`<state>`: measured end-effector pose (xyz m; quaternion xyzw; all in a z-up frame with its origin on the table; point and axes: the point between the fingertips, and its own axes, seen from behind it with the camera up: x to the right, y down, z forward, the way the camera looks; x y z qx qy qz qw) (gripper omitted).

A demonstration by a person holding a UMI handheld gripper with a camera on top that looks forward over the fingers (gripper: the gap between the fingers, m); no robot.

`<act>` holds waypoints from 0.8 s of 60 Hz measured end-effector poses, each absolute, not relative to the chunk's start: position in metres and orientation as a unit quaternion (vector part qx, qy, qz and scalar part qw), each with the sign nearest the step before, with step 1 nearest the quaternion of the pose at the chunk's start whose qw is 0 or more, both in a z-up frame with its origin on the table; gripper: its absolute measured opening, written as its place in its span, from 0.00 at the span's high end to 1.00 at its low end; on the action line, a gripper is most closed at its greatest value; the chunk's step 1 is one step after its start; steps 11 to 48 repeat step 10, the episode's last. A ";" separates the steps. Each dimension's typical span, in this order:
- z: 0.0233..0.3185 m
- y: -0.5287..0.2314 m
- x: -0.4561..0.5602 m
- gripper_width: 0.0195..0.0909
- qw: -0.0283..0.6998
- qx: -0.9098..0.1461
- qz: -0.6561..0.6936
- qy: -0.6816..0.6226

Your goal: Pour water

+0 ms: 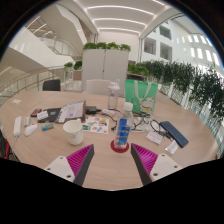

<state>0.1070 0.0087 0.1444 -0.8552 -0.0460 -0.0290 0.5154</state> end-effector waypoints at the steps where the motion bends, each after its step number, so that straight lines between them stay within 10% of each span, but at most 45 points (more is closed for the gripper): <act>1: 0.150 0.001 0.105 0.14 0.516 -0.855 -0.033 -0.042; 10: 0.188 -0.073 0.054 0.14 0.515 -0.857 0.015 0.009; 48: 0.188 -0.073 0.054 0.14 0.515 -0.857 0.015 0.009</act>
